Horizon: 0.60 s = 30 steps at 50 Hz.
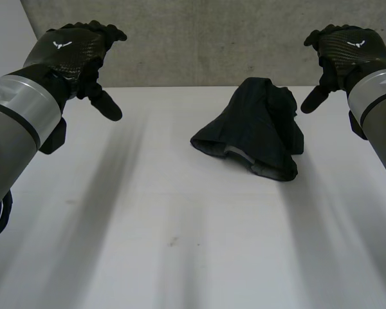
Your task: Fold the shorts.
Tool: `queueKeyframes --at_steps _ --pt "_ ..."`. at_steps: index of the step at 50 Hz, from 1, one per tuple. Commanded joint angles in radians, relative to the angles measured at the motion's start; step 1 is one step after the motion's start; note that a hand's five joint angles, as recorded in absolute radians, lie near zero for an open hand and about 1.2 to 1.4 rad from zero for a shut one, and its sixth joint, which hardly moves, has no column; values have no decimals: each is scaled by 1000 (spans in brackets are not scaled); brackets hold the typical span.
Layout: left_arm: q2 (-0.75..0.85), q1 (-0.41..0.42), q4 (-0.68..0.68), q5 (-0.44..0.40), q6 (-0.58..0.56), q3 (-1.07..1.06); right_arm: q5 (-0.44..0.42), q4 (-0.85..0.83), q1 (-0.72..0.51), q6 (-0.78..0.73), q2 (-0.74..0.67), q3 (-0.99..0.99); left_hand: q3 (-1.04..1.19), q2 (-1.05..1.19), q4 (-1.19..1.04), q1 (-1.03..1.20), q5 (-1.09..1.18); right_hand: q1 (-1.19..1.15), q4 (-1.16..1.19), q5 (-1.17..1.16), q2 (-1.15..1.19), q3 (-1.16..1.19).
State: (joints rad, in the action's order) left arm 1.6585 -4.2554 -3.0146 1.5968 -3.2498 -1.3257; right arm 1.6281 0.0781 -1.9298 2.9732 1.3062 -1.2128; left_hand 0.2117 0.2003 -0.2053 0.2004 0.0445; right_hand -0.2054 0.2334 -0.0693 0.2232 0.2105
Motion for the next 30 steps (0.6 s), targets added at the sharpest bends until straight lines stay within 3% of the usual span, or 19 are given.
queueKeyframes --at_steps 1,12,20,30 --pt "9 -1 -3 -1 -2 -3 -7 0 3 -6 -4 -4 -37 -26 31 -26 -45 31 -59 69 -49 -36" --pt "10 0 -55 -8 4 -68 -139 8 28 0 -42 -47 -37 -26 31 -26 -45 31 -59 69 -49 -36" --pt "-14 0 -243 -6 2 -248 -146 -6 26 52 -301 58 -37 -26 31 -26 -45 31 -59 69 -49 -36" --pt "-43 -52 -291 -8 9 -366 -134 -67 23 109 -648 330 -37 -26 31 -26 -45 31 -59 69 -49 -36"
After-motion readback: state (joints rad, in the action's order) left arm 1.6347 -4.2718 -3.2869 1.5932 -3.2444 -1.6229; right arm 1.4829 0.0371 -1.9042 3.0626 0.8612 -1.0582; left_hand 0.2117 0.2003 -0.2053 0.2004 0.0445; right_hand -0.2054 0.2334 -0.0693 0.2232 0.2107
